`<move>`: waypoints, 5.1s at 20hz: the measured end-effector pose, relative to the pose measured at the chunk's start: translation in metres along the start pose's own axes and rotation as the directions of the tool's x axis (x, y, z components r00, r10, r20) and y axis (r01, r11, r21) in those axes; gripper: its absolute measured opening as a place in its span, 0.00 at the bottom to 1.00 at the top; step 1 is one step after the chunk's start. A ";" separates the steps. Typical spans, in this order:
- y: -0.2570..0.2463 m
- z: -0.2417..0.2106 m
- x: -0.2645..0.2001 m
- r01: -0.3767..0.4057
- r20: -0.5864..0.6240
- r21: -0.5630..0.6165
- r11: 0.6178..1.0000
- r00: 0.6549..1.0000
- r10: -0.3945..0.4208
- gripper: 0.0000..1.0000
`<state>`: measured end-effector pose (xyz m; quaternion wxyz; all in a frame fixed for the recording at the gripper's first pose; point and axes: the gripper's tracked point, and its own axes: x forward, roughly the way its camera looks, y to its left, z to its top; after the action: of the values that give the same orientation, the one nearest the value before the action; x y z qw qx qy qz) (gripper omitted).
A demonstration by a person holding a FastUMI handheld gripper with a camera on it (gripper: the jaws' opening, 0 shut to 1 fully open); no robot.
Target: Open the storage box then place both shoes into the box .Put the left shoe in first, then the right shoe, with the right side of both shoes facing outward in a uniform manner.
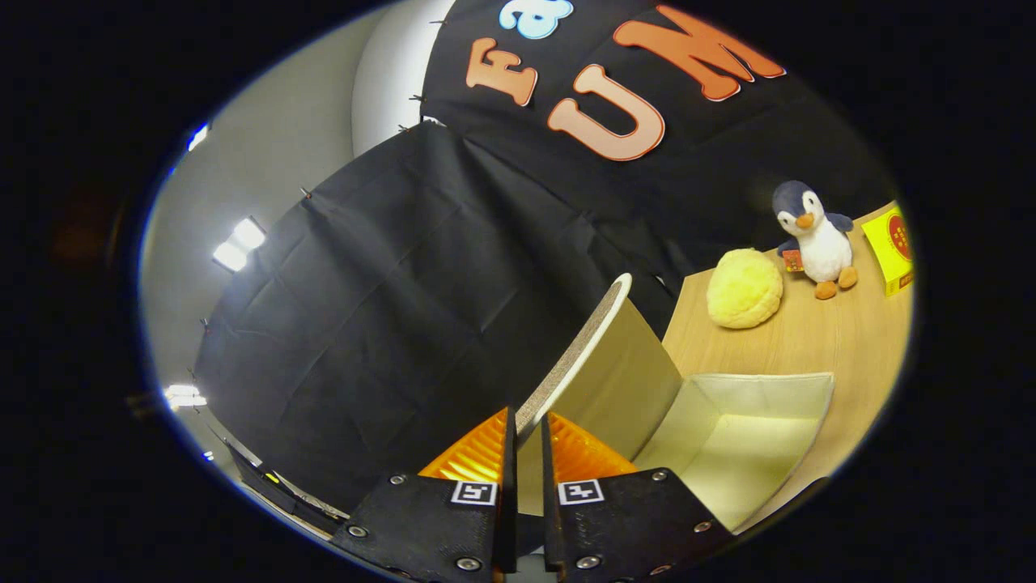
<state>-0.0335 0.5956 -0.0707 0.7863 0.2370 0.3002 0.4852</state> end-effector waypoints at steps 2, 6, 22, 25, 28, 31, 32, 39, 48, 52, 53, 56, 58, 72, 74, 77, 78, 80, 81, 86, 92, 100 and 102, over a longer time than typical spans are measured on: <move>-0.003 -0.009 0.011 0.058 -0.016 -0.079 0.995 0.998 -0.059 0.28; -0.016 -0.014 0.016 0.129 -0.007 -0.144 0.981 0.991 -0.132 0.83; -0.177 0.012 -0.157 0.594 0.151 -0.183 0.784 0.804 -0.575 0.98; -0.213 0.004 -0.200 0.674 0.149 -0.204 0.710 0.738 -0.658 0.98; -0.246 -0.009 -0.234 0.727 0.122 -0.199 0.657 0.684 -0.719 0.98; -0.280 -0.033 -0.264 0.771 0.071 -0.185 0.609 0.629 -0.774 0.97; -0.289 -0.043 -0.273 0.780 0.047 -0.190 0.596 0.614 -0.788 0.96; -0.347 -0.105 -0.309 0.825 -0.099 -0.163 0.542 0.533 -0.841 0.77; -0.382 -0.151 -0.302 0.802 -0.275 -0.154 0.578 0.527 -0.804 0.57; -0.389 -0.163 -0.291 0.782 -0.358 -0.130 0.609 0.536 -0.764 0.57; -0.389 -0.161 -0.289 0.778 -0.365 -0.121 0.617 0.543 -0.756 0.57; -0.389 -0.165 -0.288 0.769 -0.414 -0.095 0.632 0.547 -0.727 0.55; -0.389 -0.167 -0.287 0.762 -0.429 -0.071 0.644 0.560 -0.709 0.55; -0.348 -0.110 -0.272 0.672 -0.174 0.220 0.707 0.741 -0.649 0.00; -0.330 -0.087 -0.270 0.667 -0.136 0.224 0.711 0.743 -0.655 0.00; -0.296 -0.051 -0.262 0.659 -0.080 0.196 0.726 0.749 -0.658 0.00; -0.282 -0.038 -0.258 0.656 -0.060 0.189 0.731 0.750 -0.658 0.00; -0.255 -0.016 -0.246 0.659 -0.022 0.167 0.734 0.747 -0.665 0.00; -0.240 -0.007 -0.238 0.655 -0.006 0.156 0.740 0.750 -0.662 0.00; -0.178 0.008 -0.172 0.609 0.028 0.133 0.782 0.786 -0.618 0.00; -0.138 -0.036 -0.088 0.541 -0.050 0.168 0.824 0.840 -0.541 0.00; -0.149 -0.105 -0.041 0.617 -0.160 0.159 0.770 0.786 -0.597 0.00; -0.151 -0.112 -0.035 0.637 -0.152 0.148 0.756 0.770 -0.619 0.00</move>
<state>-0.0303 0.5098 -0.2418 0.8621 0.1738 0.4437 0.1724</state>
